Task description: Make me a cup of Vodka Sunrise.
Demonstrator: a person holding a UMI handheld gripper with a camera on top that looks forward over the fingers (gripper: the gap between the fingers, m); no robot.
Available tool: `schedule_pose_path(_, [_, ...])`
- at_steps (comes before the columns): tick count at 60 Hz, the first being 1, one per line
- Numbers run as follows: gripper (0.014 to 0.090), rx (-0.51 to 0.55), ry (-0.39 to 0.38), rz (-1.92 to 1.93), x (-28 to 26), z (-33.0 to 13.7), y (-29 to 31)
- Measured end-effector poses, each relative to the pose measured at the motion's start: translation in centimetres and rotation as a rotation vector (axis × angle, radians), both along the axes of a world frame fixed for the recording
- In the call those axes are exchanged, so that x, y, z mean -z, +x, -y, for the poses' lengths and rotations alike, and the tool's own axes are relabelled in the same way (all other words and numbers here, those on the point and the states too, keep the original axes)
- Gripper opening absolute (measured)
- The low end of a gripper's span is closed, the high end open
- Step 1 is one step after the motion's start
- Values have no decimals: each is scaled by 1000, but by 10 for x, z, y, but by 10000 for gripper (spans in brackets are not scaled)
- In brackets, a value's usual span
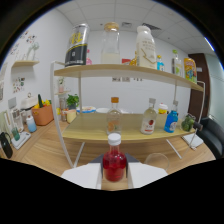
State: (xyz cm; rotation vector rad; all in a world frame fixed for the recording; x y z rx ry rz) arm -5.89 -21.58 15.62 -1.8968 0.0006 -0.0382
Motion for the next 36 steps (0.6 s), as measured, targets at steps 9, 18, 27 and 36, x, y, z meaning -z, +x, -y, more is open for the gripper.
schedule_pose_path(9, [340, 52, -8, -298, -2, -2, 12])
schedule_pose_path(18, [339, 118, 4, -856, -18, -10, 16])
schedule_pose_path(27, [338, 149, 43, -1316, -35, -19, 27])
schedule_pose_path(36, [335, 137, 61, -1706, -52, -20, 27])
